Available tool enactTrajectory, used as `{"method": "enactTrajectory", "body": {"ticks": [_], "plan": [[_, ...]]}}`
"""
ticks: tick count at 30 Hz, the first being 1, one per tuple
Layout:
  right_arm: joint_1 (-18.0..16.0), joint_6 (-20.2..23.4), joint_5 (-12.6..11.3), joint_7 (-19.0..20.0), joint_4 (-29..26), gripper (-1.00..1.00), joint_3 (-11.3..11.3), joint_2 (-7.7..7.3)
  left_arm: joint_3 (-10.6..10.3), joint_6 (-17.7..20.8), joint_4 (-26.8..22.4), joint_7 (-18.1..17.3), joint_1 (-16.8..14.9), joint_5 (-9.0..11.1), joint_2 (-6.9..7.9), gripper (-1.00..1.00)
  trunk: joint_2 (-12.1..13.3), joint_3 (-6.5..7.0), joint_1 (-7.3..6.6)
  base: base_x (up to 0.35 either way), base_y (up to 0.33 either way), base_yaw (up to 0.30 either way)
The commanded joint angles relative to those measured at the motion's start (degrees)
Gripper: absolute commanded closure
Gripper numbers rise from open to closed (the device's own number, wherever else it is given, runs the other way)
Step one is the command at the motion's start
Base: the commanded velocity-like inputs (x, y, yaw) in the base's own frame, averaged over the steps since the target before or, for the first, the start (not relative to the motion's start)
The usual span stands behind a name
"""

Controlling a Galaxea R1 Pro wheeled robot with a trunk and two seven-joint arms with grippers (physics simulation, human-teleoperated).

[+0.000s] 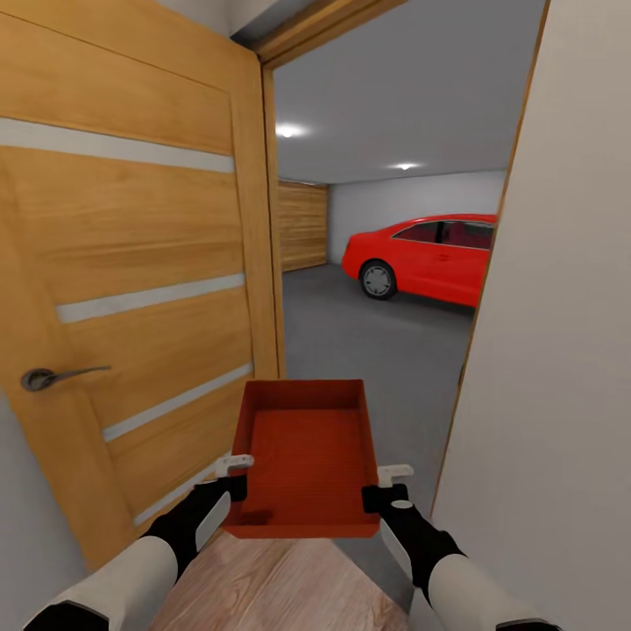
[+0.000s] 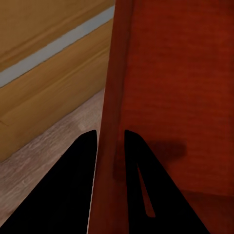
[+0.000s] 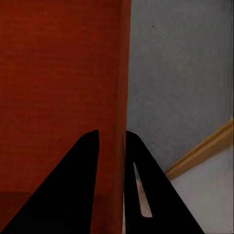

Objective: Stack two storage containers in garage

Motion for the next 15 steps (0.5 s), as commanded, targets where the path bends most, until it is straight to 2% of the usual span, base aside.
{"method": "enactTrajectory", "body": {"ticks": [1,10,15], "plan": [[0.0,0.4,-0.4,0.7,-0.1,1.0,0.6,0.03,4.5,0.5,-0.4,1.0,-0.1,-1.6,0.03,1.0,-0.1,-0.08,0.01,0.026,0.026,-0.277],[0.0,0.4,-0.4,0.7,-0.1,1.0,0.6,0.03,4.6,0.4,-0.5,1.2,-0.1,-1.6,0.03,1.0,-0.1,-0.08,0.01,0.01,0.011,-0.274],[0.0,0.4,-0.4,0.7,-0.1,1.0,0.6,0.03,4.6,0.5,-0.2,1.2,-0.1,-1.6,0.03,1.0,-0.1,-0.08,0.01,0.137,0.177,-0.093]]}}
